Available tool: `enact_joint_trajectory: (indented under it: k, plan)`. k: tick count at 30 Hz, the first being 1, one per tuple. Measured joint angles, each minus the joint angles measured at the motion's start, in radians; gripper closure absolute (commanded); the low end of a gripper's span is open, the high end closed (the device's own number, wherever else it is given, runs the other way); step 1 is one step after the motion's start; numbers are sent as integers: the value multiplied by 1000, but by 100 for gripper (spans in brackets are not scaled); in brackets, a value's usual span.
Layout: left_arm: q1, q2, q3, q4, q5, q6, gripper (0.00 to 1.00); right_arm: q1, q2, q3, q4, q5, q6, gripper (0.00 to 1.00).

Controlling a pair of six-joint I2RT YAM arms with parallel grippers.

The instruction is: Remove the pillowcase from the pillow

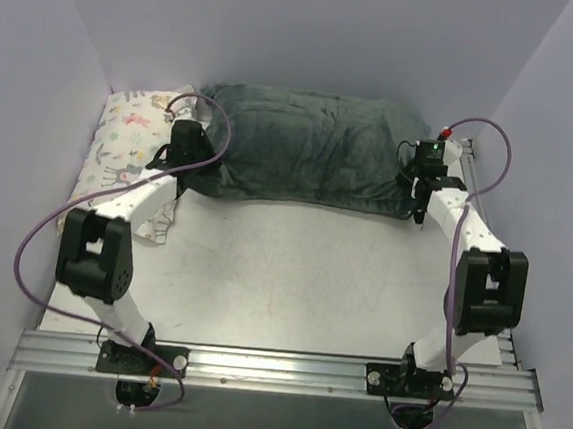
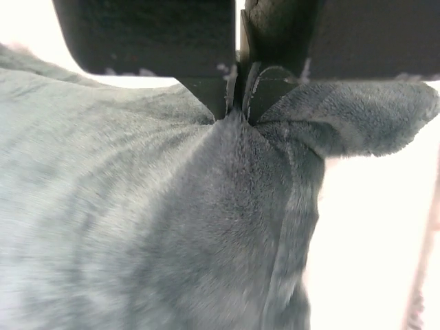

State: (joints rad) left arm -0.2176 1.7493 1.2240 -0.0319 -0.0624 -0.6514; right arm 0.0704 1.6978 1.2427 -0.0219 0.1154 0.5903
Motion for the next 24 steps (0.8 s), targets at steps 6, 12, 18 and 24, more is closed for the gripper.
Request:
enact_joint_trajectory:
  k: [6,12,18,24]
  plan:
    - [-2,-311,5,-233,-88,24,100,49,-244,-102,-52,-37,36,100]
    - [-3,-613,-5,-431,-114,49,100,114,-555,-395,-57,-102,103,100]
    - [3,-856,-150,-564,-144,26,100,391,-748,-596,-114,-15,135,100]
    - [5,-1028,-204,-741,-163,53,41,538,-887,-651,-196,71,146,56]
